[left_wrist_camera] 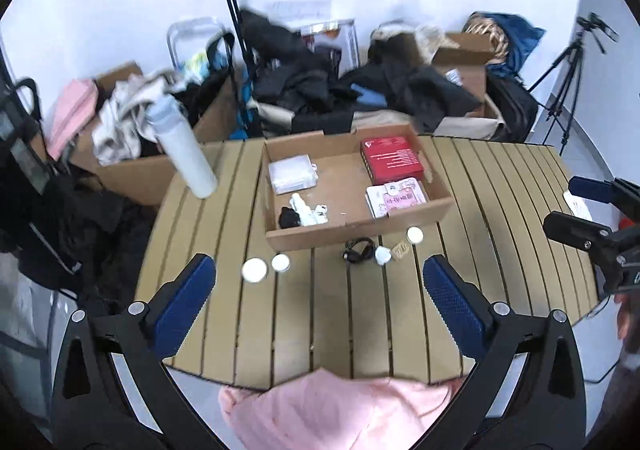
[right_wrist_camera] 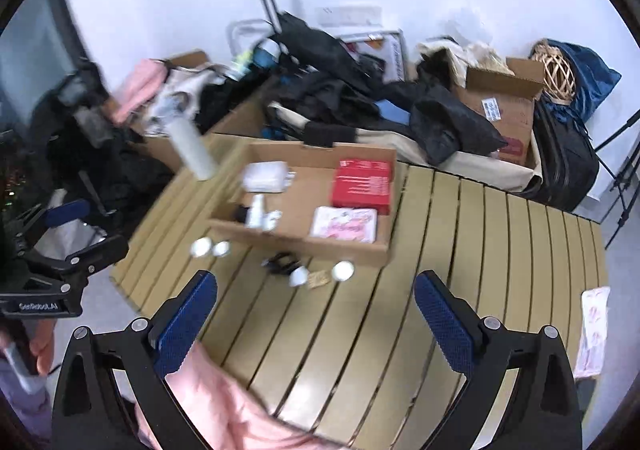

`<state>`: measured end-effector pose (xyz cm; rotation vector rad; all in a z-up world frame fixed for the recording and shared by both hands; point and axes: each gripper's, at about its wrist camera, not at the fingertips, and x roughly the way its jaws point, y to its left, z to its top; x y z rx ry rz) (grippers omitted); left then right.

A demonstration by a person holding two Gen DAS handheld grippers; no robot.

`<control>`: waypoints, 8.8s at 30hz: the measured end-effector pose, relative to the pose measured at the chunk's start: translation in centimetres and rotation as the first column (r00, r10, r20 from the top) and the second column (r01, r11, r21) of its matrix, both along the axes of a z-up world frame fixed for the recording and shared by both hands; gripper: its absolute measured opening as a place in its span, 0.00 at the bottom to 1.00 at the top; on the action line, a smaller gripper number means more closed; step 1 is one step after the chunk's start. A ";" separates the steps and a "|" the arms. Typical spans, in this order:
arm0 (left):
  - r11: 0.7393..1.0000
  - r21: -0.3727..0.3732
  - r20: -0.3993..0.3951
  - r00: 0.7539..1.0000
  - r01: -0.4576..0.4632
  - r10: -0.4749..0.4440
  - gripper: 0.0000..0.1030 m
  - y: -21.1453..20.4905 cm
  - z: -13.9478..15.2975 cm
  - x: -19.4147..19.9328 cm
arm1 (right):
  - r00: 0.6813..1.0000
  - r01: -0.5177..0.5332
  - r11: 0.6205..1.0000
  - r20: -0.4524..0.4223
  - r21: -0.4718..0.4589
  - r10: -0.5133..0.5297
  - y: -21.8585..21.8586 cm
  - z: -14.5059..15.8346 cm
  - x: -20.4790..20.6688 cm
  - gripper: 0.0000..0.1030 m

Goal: Organize objects

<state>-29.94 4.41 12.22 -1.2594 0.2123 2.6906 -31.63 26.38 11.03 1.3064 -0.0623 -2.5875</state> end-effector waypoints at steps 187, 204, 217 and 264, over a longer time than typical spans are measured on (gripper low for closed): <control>0.993 0.121 -0.094 0.996 0.007 0.005 1.00 -5.9 -2.4 11.6 | 0.988 -0.043 0.998 -0.144 0.041 0.049 -1.9 -2.8 12.2 0.76; 0.993 0.104 -0.066 0.996 -0.047 0.054 1.00 -5.1 -10.0 20.6 | 0.980 0.050 0.998 -0.188 -0.045 -0.058 -3.2 -10.8 25.0 0.78; 0.976 0.017 -0.104 0.971 0.217 -0.214 0.96 -0.5 -15.6 4.5 | 0.998 0.060 0.995 -0.029 -0.076 -0.062 -1.8 -18.2 15.5 0.78; 0.977 0.213 -0.002 1.000 -0.018 0.019 0.01 -7.0 -14.3 -0.3 | 0.998 -0.035 0.999 -0.055 0.037 0.037 -3.3 -20.0 -1.6 0.27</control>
